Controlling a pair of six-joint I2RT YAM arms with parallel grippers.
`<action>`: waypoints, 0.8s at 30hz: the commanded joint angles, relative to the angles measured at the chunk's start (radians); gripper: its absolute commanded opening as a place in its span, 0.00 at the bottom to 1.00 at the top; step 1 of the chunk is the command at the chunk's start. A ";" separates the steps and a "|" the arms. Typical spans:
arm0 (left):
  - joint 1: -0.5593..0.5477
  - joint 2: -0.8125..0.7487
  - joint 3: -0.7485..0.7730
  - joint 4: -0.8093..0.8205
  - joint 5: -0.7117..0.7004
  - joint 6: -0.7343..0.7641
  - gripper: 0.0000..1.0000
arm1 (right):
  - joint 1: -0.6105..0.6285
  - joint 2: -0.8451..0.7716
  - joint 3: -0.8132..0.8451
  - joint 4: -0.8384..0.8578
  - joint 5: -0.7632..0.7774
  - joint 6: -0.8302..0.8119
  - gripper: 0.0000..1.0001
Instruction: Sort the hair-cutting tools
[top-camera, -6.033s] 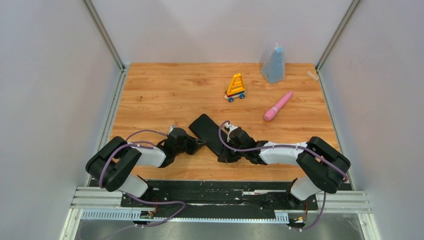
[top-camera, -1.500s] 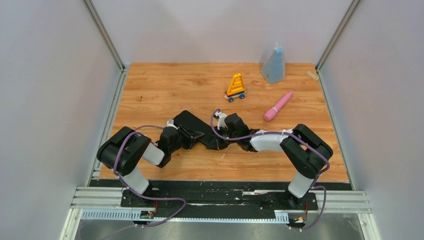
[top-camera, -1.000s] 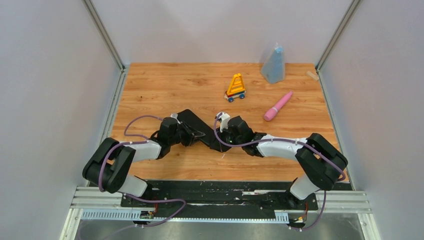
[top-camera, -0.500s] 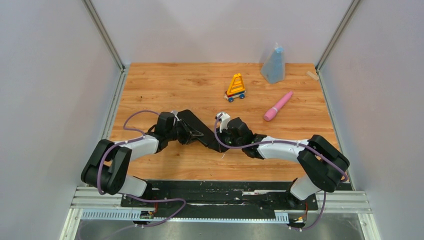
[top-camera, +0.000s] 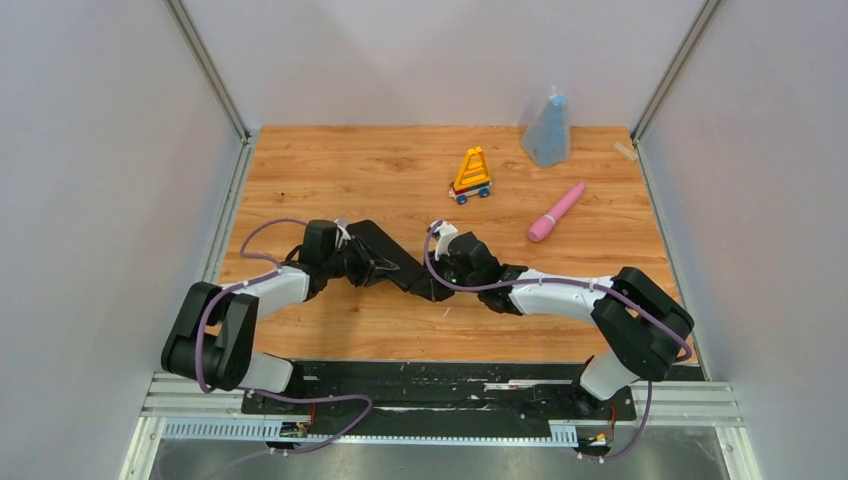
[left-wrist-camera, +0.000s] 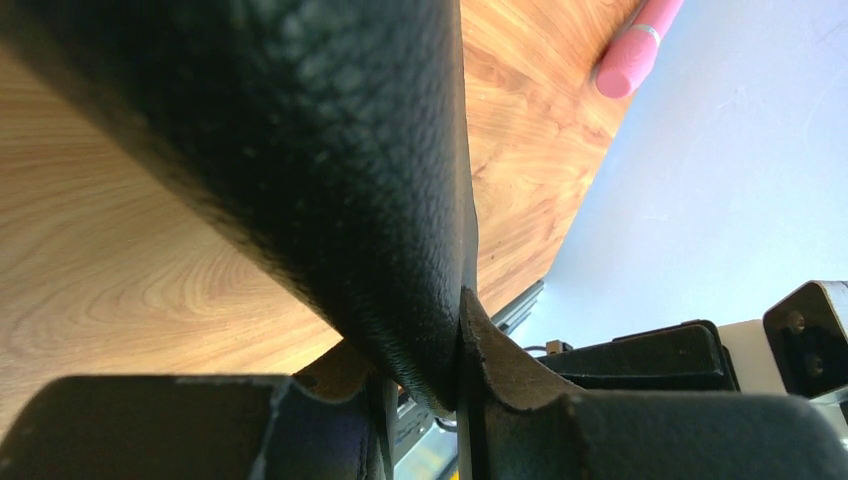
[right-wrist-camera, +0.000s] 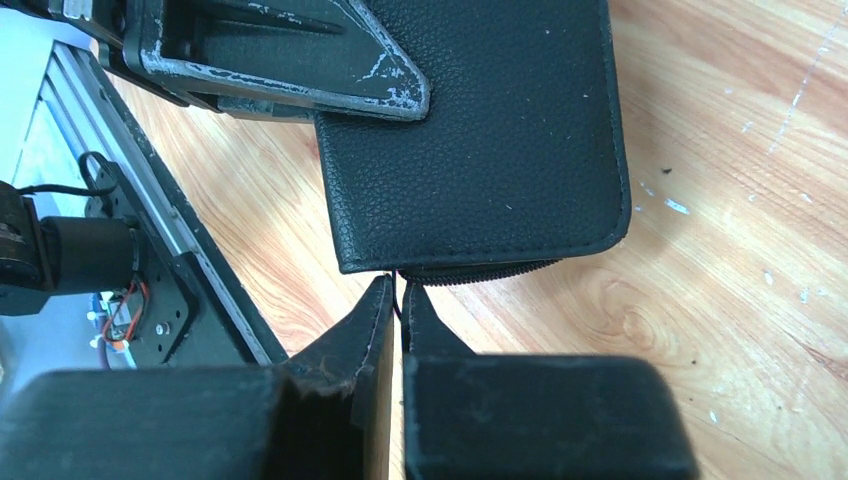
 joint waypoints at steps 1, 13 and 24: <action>0.165 -0.051 0.003 -0.109 -0.118 0.207 0.09 | -0.080 0.019 -0.074 -0.417 0.263 -0.013 0.00; 0.194 -0.021 0.005 -0.028 0.024 0.207 0.62 | -0.038 0.030 0.017 -0.346 0.104 0.002 0.00; -0.016 -0.165 -0.110 -0.009 -0.087 0.082 0.96 | -0.009 0.120 0.156 -0.294 0.016 0.055 0.00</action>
